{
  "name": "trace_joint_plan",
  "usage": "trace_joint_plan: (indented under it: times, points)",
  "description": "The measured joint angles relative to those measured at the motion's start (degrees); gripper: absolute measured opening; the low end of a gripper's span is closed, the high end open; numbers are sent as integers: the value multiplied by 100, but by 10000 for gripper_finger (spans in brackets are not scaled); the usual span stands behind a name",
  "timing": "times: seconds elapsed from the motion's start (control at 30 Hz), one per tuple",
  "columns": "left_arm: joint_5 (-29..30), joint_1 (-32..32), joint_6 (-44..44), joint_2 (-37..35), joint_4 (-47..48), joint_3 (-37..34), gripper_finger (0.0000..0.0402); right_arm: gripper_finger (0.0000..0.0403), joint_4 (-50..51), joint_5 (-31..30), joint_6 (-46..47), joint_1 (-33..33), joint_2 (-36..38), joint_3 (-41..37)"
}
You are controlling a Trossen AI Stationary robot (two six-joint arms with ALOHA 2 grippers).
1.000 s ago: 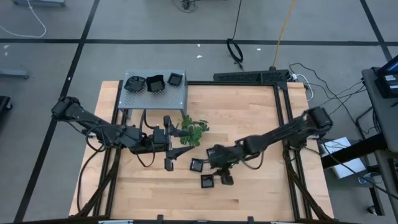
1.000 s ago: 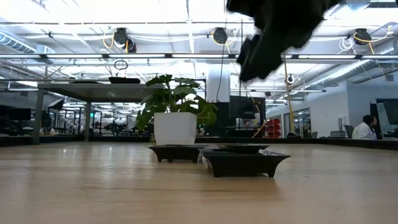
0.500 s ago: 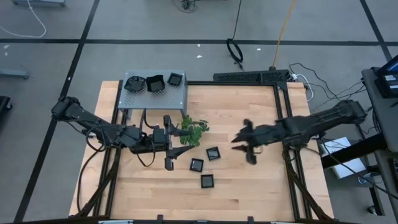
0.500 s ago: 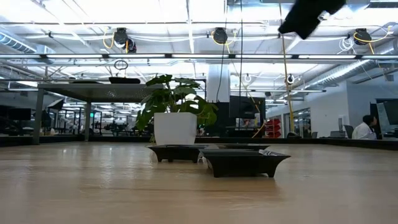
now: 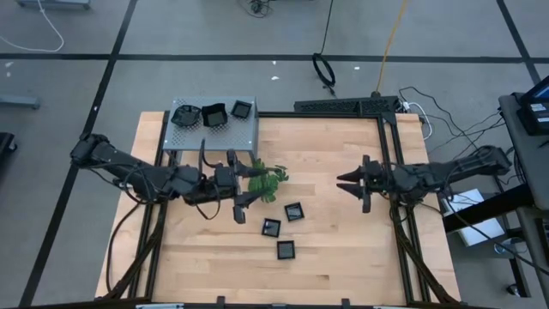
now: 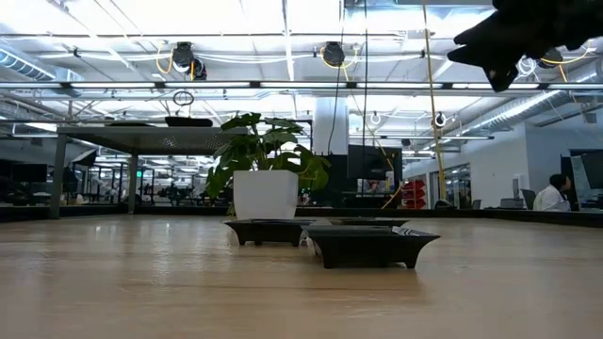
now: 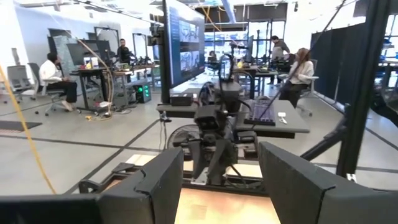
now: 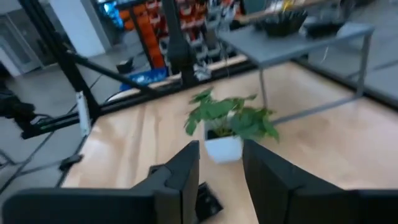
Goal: Pick & Place Mini shaped plates
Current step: Stack the square plate on top of the square plate on the shelf
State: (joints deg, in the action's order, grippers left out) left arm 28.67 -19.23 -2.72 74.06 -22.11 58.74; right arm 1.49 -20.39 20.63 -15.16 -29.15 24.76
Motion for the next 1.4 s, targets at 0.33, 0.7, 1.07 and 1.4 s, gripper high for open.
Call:
trace_joint_plan:
  times: [0.33,0.7,1.07,1.4]
  points:
    - [-2,130,2,-2,96,0,214,110,-761,-970,-839,-2,730,-827]
    - [-2,129,3,12,1384,0,214,110,-1210,-1430,-524,-2,927,-1416]
    - [-9,132,90,22,2598,0,214,110,-2539,-1407,19,-2,918,-2131]
    - [-94,117,807,22,3216,0,214,111,-2688,-1408,247,-4,921,-2241]
